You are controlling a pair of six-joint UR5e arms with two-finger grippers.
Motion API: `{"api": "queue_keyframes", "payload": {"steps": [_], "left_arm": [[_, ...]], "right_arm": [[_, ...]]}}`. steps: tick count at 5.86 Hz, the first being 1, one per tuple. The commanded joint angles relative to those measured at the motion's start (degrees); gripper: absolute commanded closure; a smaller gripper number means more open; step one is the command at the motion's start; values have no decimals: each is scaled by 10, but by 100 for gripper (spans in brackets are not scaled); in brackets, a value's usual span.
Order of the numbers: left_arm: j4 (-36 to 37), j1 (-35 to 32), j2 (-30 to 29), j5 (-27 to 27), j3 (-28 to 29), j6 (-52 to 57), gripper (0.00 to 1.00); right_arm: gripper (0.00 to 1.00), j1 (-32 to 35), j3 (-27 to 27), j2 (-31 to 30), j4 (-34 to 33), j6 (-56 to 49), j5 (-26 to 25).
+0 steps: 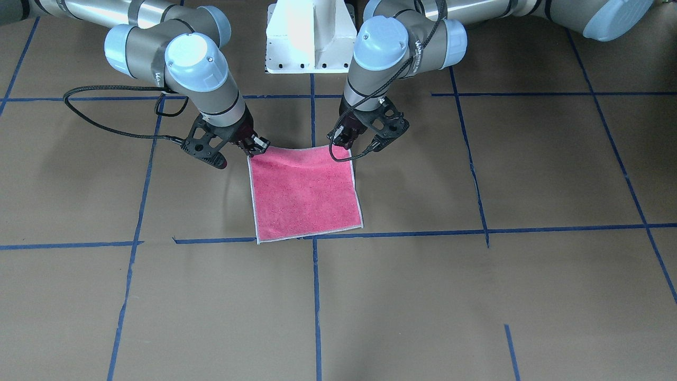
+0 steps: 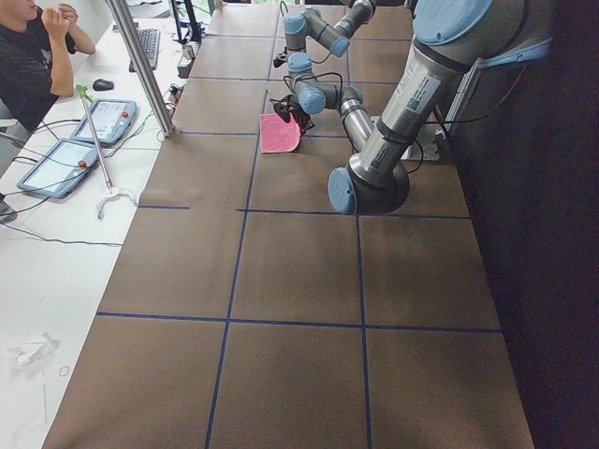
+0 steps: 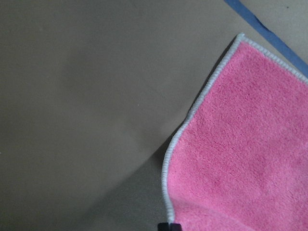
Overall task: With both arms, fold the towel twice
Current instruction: 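Lift the near towel edge with both grippers and carry it away from the robot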
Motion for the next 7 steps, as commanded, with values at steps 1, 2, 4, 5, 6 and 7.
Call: {"api": "queue_keyframes", "payload": {"steps": [1,2,4,5,6,7], "left_arm": [[2,1,3,-1,-16,-2,99],[2,4,16,-1,-26,-4,99],[2,5,16,-1,-27,-6,99],[2,5,16,-1,-28,-7,99],[2,5,16,-1,-28,-7,99],[2,5,16,-1,-31,-7,99]], "right_arm": [[100,-2,2,-2,0,0,-1],[100,-6,5,-6,0,1,-1],[100,-14,22,-22,-1,3,-1],[100,-18,24,-22,-1,17,-1],[100,-22,27,-22,-1,20,-1],[100,-22,30,-23,-1,21,-1]]}}
